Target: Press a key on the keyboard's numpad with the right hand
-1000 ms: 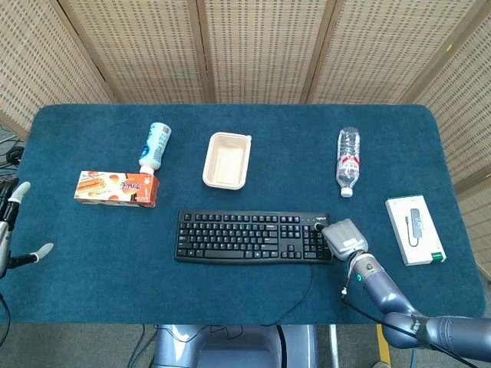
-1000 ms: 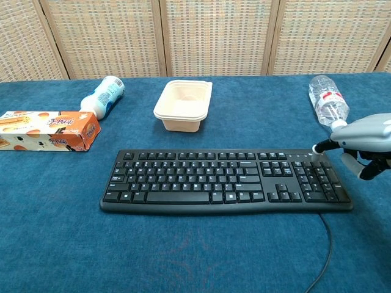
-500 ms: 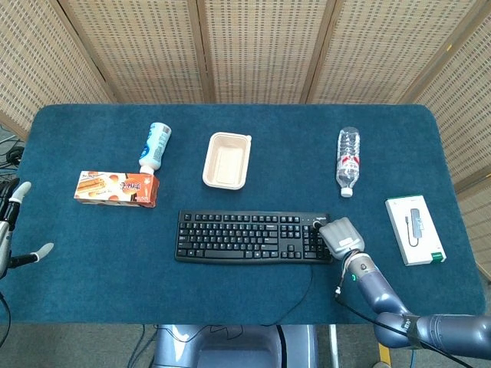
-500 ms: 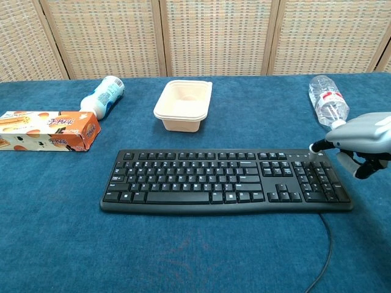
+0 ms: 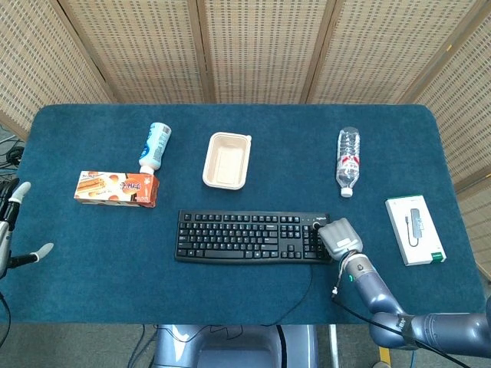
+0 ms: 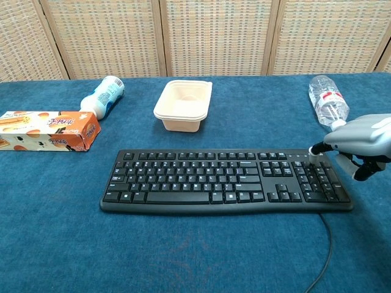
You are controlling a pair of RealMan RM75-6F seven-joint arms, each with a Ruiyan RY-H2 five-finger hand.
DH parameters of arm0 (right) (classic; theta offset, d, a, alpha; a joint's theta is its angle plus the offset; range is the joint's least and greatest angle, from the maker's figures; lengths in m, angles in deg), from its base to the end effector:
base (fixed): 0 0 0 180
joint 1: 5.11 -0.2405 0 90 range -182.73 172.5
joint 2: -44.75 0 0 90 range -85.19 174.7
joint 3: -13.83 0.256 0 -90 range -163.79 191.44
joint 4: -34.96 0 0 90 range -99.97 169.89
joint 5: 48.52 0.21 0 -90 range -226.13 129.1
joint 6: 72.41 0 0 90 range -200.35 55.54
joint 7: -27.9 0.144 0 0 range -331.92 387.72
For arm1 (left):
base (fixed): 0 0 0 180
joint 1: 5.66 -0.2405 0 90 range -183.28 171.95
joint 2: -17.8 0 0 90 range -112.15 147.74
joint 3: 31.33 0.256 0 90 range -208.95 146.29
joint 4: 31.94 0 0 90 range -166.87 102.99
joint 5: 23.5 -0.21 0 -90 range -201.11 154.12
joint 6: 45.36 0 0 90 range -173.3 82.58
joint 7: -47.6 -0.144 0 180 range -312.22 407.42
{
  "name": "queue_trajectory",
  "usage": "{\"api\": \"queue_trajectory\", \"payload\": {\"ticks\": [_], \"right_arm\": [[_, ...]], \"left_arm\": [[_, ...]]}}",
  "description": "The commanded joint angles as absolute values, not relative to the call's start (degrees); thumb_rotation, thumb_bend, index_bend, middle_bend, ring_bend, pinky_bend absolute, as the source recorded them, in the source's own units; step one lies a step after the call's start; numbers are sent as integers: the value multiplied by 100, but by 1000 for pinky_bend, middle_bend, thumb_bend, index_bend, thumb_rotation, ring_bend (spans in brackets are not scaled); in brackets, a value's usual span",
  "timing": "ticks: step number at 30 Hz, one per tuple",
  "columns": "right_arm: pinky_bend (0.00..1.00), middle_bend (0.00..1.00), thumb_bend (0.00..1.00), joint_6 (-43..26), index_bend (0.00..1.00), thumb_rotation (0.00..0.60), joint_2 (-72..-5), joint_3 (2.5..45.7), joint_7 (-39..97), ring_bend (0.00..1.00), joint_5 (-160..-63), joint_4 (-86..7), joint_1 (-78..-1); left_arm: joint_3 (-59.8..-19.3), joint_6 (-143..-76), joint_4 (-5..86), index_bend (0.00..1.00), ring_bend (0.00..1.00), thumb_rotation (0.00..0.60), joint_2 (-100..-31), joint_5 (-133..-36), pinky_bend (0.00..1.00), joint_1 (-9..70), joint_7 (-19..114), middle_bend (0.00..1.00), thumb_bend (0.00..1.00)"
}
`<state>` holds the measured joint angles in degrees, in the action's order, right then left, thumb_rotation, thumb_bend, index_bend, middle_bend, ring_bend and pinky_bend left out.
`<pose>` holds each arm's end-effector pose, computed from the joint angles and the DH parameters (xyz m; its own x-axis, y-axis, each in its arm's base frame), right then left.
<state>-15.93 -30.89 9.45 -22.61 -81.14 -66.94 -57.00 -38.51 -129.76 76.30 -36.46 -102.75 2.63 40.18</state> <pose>-0.1912 -0.3107 0.0152 0.7693 -0.4425 0.4609 -0.6232 -0.3603 0.6942 -0.2622 0.2073 0.2001 0.4001 -0.0615 0.9144 0.9164 0.0163 -0.3999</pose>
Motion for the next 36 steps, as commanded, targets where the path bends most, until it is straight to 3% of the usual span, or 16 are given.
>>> {"api": "queue_trajectory", "payload": {"ticks": [1, 29, 36], "right_arm": [[1000, 833, 1000, -1578, 193, 600, -3115, 939, -2290, 1000, -8094, -6702, -5721], [1000, 833, 1000, -1361, 213, 600, -3299, 836, -2660, 1000, -7698, -6723, -5912], [1000, 833, 1000, -1158, 212, 600, -3083, 962, -2496, 1000, -8032, -7055, -5893]], "left_arm": [[-3849, -12962, 7627, 0, 0, 600, -3650, -10268, 0, 269, 4012, 0, 0], [-3835, -12979, 7609, 0, 0, 600, -3634, -10297, 0, 260, 4065, 0, 0], [-3838, -12986, 7607, 0, 0, 600, -3631, -10297, 0, 259, 4077, 0, 0]]}}
